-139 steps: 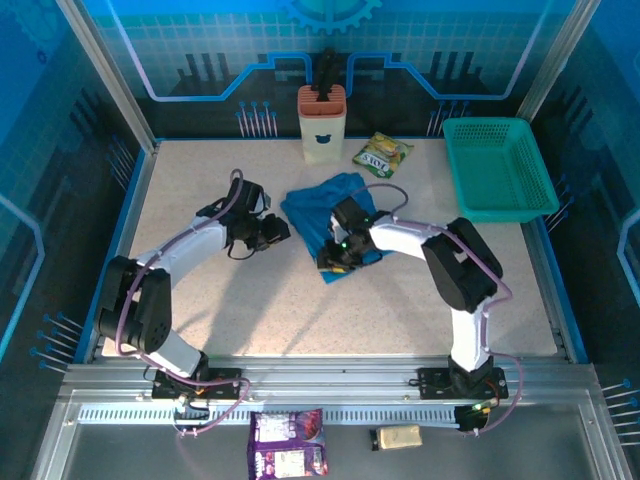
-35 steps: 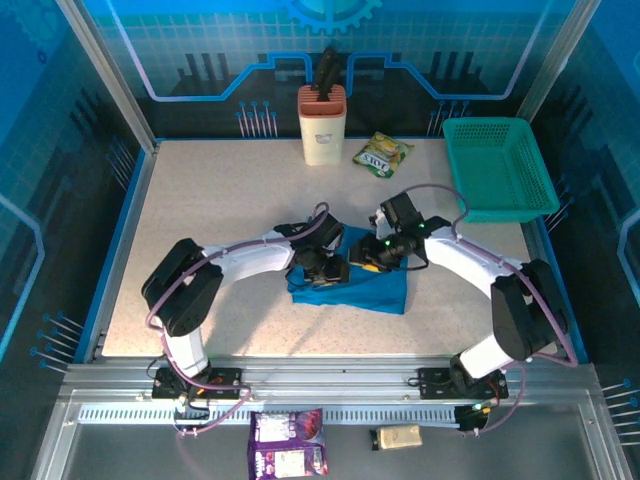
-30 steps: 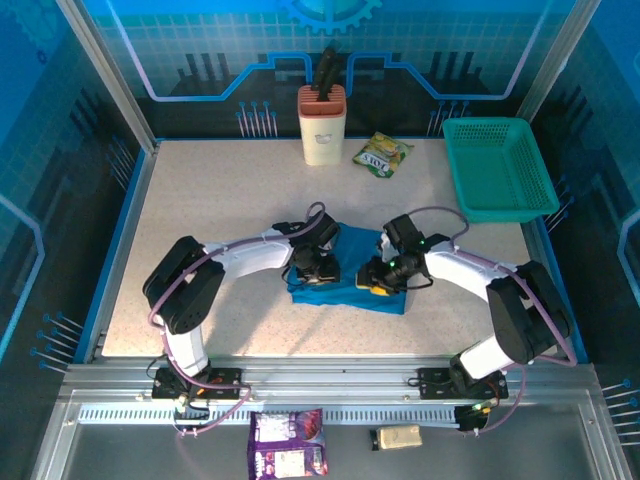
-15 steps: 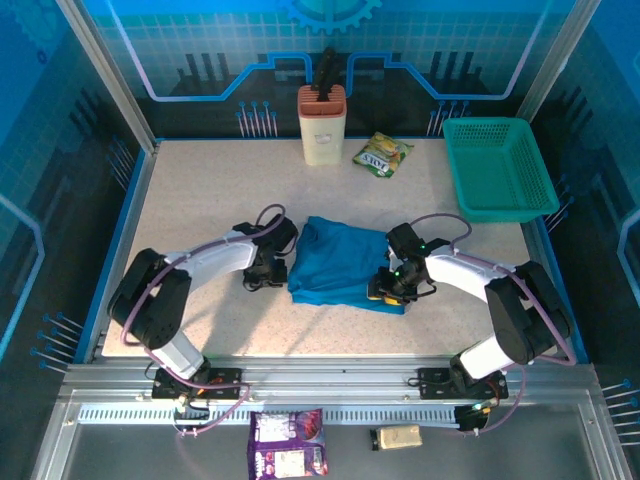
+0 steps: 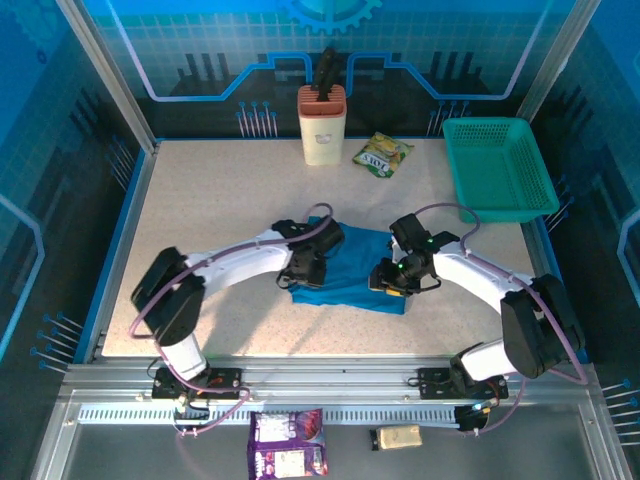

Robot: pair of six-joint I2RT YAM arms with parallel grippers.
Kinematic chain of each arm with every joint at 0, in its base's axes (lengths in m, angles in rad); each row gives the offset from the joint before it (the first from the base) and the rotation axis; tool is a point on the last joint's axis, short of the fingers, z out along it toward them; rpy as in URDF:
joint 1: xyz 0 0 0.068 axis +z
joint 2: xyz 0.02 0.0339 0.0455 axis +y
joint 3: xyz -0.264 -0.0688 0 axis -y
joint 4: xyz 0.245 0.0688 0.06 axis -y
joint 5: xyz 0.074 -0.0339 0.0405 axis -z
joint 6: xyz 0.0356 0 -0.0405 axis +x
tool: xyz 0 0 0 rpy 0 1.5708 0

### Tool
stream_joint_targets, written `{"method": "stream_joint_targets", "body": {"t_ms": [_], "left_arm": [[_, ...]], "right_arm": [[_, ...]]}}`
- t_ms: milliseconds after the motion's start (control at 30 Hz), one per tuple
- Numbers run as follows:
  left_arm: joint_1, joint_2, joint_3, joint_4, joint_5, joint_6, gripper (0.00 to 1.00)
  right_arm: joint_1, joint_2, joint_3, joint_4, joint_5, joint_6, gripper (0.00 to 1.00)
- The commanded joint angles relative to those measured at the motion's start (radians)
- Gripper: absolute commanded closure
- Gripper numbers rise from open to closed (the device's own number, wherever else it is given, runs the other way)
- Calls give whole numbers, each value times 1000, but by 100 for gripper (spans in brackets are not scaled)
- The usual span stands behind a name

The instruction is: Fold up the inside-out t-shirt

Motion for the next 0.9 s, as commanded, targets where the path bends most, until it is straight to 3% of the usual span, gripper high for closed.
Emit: {"method": "stream_joint_targets", "body": {"t_ms": [0, 300, 600, 767, 867], "left_arm": [[-11, 67, 41, -117, -130, -2, 51], [-11, 157, 71, -229, -306, 20, 50], [72, 21, -139, -197, -302, 8, 52], [113, -44, -185, -158, -240, 5, 55], [141, -148, -220, -35, -55, 3, 58]], "right_arm": [[-10, -2, 1, -35, 0, -18, 55], [-8, 97, -40, -19, 65, -49, 54], [-33, 128, -67, 3, 75, -50, 54], [-33, 80, -37, -25, 54, -51, 55], [-36, 26, -13, -56, 51, -53, 55]]}}
